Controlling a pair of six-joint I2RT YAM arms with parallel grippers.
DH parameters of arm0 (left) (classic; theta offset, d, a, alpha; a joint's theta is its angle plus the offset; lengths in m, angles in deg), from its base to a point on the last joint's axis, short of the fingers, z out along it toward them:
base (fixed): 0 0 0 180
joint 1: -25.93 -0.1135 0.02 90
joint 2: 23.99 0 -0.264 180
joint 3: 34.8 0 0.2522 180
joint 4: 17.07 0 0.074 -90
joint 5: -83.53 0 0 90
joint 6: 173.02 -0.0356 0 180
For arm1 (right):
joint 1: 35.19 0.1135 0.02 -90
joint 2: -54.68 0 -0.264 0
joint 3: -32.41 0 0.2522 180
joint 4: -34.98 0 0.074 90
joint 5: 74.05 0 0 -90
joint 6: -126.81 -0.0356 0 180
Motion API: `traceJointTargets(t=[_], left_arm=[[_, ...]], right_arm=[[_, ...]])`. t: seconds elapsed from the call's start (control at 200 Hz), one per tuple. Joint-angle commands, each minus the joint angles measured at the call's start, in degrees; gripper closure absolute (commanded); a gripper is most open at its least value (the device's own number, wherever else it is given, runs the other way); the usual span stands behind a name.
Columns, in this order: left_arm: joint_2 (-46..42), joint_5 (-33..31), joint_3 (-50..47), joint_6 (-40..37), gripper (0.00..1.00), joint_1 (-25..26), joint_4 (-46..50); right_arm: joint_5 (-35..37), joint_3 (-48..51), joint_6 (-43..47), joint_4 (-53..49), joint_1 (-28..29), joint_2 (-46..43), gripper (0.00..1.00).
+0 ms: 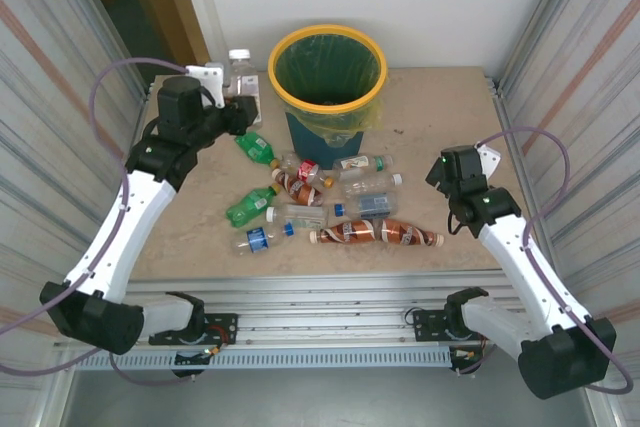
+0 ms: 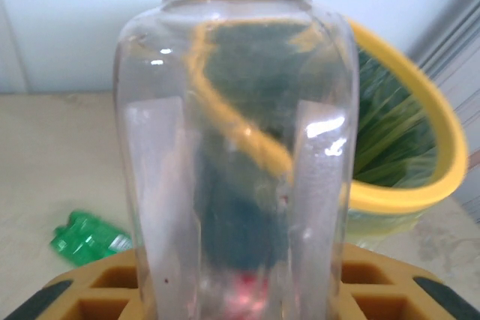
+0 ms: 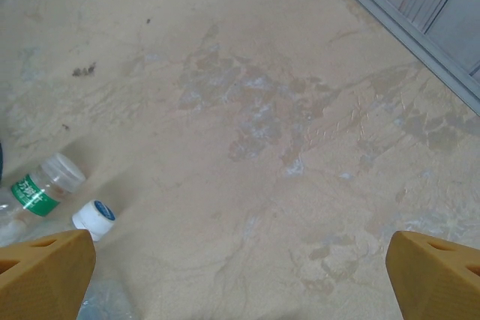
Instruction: Put the plastic bottles in the bin
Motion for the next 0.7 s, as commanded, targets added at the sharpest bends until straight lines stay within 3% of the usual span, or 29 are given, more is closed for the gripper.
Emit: traceJointTargets(t=[0.0, 0.691], left_arm=[[2.2, 2.7, 4.0, 2.3, 0.63, 0.8, -6.0], [28.5, 4.2, 30.4, 5.2, 0.62, 5.6, -5.3]], right_arm=[[1.7, 0.8, -2.2, -1.1, -0.5, -1.9, 0.02], [1.4, 0.8, -3.4, -2.2, -0.5, -3.5, 0.02]])
